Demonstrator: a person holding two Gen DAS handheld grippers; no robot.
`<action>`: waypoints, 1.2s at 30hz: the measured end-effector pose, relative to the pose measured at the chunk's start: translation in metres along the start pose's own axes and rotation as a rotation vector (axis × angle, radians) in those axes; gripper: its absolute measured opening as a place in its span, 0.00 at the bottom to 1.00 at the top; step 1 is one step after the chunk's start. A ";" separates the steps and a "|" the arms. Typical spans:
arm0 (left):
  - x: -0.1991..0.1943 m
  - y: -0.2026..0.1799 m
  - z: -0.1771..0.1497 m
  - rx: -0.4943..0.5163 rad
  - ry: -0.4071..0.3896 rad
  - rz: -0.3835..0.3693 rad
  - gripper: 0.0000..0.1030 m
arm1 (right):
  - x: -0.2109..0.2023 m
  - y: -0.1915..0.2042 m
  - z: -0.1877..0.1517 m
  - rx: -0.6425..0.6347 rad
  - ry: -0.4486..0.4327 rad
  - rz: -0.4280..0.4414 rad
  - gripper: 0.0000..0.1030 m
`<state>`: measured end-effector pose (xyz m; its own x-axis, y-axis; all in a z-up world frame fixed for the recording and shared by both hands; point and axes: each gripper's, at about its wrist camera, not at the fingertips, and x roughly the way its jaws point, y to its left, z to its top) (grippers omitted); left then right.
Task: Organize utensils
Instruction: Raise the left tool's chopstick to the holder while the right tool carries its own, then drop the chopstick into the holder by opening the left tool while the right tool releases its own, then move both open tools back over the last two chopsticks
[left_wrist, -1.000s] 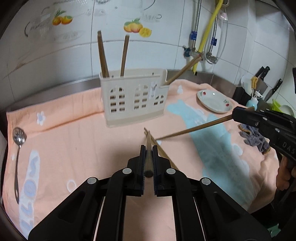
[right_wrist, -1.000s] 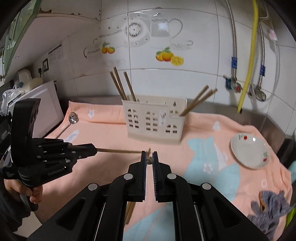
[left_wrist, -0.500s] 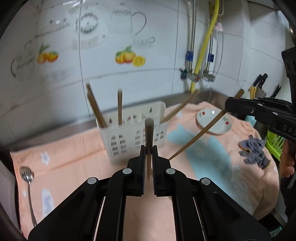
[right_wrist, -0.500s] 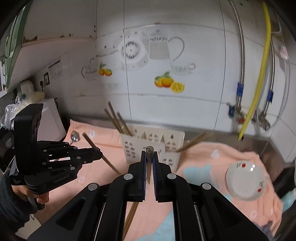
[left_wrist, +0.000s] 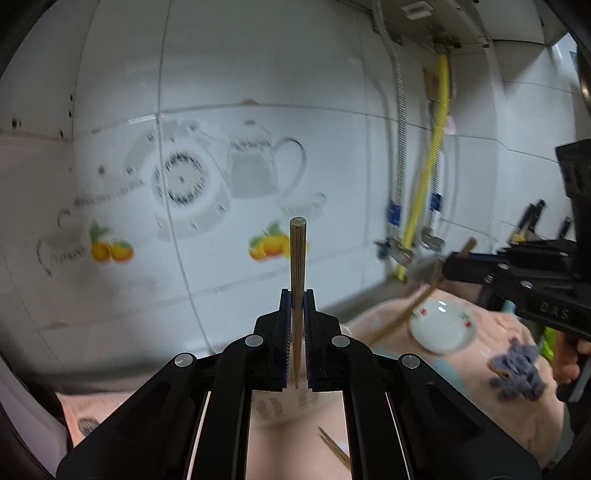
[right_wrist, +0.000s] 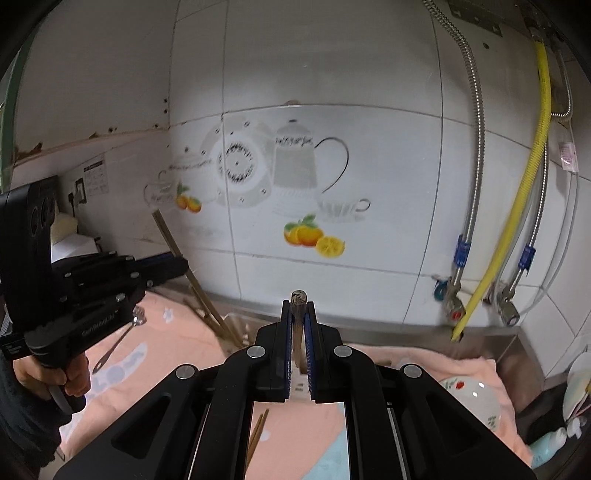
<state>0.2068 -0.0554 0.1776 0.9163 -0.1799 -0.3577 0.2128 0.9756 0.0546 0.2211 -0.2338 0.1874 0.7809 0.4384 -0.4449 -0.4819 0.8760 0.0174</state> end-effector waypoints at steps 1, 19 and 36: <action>0.003 0.002 0.004 0.000 -0.002 0.014 0.05 | 0.003 -0.002 0.003 0.001 -0.002 -0.006 0.06; 0.063 0.038 -0.028 -0.059 0.121 0.056 0.06 | 0.087 -0.012 -0.022 0.022 0.150 -0.029 0.06; 0.007 0.032 -0.044 -0.073 0.056 0.066 0.51 | 0.051 0.001 -0.054 0.020 0.112 -0.035 0.33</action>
<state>0.2048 -0.0197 0.1355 0.9065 -0.1100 -0.4075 0.1259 0.9920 0.0123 0.2388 -0.2215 0.1170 0.7472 0.3831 -0.5430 -0.4460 0.8949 0.0176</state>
